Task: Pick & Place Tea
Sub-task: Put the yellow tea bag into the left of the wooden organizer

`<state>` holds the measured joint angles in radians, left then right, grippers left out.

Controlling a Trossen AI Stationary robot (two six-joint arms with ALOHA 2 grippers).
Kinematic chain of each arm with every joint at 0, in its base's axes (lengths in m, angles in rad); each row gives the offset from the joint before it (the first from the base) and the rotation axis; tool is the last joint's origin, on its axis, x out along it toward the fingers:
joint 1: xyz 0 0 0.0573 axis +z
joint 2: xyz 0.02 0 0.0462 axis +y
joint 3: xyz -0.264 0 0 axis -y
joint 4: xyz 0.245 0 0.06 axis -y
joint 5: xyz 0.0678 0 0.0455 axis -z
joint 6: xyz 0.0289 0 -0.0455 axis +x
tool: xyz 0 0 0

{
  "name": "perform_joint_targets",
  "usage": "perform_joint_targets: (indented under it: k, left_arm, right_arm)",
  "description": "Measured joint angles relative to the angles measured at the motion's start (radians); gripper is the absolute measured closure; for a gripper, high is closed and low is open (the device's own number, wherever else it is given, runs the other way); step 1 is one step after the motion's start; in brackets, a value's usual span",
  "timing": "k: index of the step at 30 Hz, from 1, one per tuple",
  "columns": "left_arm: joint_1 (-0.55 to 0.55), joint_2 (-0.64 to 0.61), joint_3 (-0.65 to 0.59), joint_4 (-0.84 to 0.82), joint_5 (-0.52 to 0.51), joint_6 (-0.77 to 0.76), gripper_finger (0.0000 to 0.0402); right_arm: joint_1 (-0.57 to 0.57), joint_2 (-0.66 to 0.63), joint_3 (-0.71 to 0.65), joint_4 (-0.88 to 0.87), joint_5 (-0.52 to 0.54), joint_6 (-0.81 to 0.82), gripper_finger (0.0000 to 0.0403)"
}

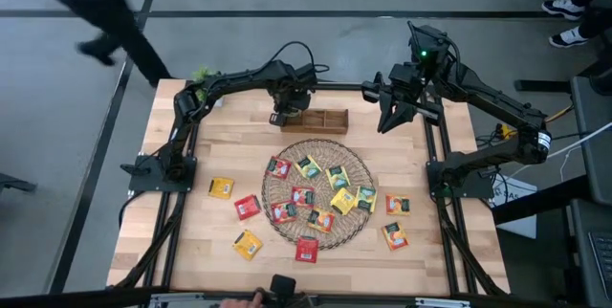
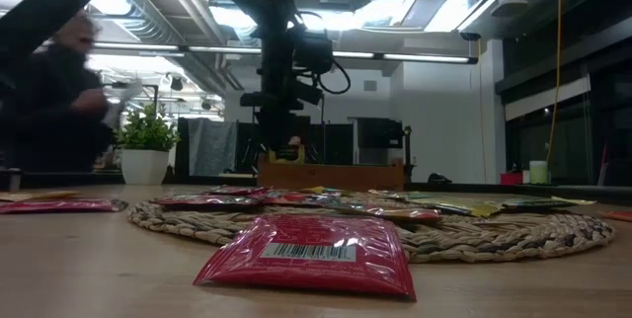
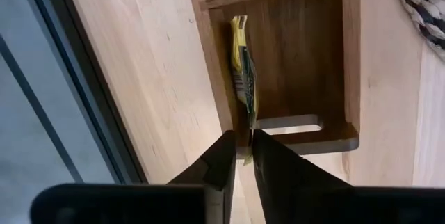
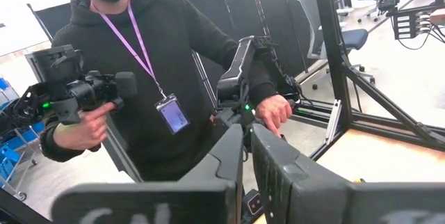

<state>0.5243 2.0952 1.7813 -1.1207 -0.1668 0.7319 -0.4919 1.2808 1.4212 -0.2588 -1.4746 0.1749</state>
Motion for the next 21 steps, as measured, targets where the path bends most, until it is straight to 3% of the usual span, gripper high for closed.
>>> perform_joint_targets:
  k: [12,21]
  left_arm:
    - [0.001,0.0,0.0,0.082,-0.13,-0.002,0.0346]
    - [0.002,-0.001,0.131,-0.036,-0.073,-0.039,0.0343]
  right_arm:
    - [0.0,0.0,0.0,-0.001,0.013,0.0,0.0368]
    - [0.0,0.0,0.0,-0.009,0.015,0.0,0.0368]
